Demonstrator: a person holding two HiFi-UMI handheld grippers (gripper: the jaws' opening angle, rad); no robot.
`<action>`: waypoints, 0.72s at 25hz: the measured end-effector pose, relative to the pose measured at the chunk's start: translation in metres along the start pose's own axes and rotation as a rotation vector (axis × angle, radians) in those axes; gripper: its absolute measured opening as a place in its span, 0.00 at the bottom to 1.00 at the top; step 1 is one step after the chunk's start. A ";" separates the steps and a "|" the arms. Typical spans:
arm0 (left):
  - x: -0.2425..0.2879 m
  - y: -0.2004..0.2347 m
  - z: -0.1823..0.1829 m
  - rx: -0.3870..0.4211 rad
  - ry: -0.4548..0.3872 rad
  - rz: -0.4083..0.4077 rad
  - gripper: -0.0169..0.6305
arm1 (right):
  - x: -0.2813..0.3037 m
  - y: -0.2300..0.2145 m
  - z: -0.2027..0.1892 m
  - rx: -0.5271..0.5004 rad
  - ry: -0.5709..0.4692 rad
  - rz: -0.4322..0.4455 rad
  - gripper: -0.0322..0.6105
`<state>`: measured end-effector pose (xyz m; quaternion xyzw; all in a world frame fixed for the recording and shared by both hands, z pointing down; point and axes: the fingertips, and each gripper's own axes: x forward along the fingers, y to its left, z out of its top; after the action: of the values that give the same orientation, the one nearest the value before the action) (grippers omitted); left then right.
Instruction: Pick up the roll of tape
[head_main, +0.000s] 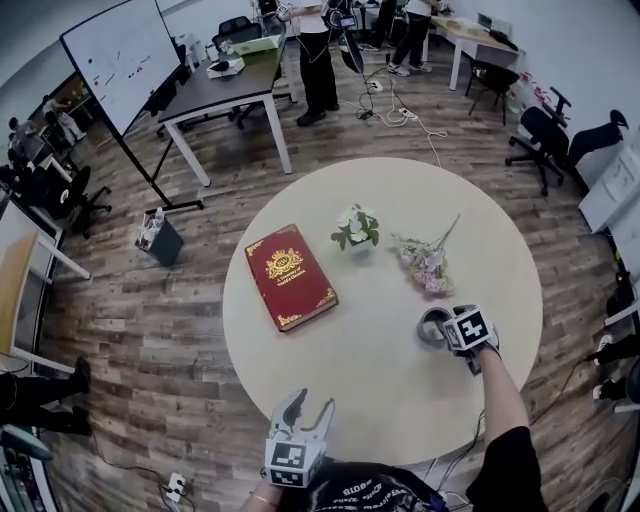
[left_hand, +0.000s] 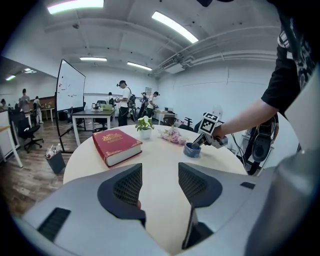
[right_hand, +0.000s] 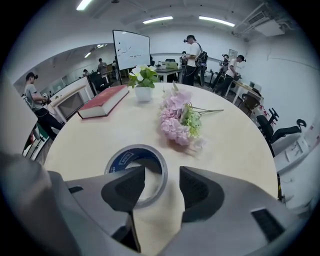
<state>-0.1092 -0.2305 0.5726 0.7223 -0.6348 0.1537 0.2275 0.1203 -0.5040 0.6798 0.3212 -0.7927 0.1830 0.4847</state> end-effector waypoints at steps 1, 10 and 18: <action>-0.001 0.002 -0.001 -0.003 0.002 0.010 0.41 | 0.002 0.000 -0.001 -0.005 0.011 0.004 0.40; -0.012 0.006 0.004 -0.012 -0.017 0.025 0.41 | 0.010 -0.002 -0.007 0.057 0.051 -0.041 0.16; -0.019 0.006 0.000 0.056 -0.009 0.007 0.41 | -0.007 0.007 0.010 0.006 -0.025 -0.091 0.14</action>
<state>-0.1176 -0.2150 0.5635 0.7269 -0.6337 0.1689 0.2037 0.1115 -0.5023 0.6690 0.3605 -0.7828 0.1591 0.4816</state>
